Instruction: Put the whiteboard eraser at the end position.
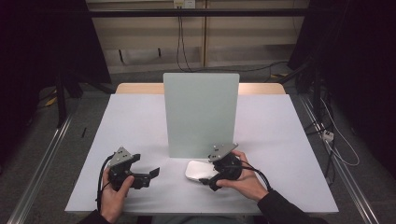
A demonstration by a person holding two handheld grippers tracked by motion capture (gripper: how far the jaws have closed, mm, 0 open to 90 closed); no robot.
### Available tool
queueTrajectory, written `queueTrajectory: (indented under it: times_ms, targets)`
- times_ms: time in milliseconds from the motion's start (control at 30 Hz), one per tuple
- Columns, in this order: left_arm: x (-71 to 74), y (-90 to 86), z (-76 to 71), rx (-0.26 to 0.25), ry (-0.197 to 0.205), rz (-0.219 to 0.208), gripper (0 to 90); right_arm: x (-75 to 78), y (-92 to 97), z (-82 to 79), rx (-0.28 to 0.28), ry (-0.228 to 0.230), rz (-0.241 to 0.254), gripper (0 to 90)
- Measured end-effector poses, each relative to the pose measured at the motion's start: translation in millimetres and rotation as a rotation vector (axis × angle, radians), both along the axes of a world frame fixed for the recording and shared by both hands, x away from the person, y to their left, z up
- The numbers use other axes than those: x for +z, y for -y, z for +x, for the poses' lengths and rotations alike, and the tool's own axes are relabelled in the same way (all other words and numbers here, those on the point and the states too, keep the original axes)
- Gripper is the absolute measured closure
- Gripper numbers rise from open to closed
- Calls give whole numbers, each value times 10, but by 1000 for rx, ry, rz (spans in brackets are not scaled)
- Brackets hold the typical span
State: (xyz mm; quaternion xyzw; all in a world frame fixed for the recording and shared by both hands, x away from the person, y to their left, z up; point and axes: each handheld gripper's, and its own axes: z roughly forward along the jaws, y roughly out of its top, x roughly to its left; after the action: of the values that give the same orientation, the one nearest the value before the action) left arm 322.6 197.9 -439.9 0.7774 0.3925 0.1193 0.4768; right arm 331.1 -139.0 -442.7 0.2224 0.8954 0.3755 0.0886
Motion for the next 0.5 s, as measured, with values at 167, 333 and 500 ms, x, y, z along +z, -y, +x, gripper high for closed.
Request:
queueTrajectory:
  times_ms: [167, 333, 500]
  targets:
    - [6, -2, -13, -5, 5, 6, 40, 21, 19, -3, -34, 8, 21, 80]
    - [9, -10, -12, 0, 10, 3, 40, 42, 40, -8, -77, 30, 32, 77]
    - [11, -15, -19, 4, 13, 9, 40, 58, 67, -16, -112, 44, 55, 72]
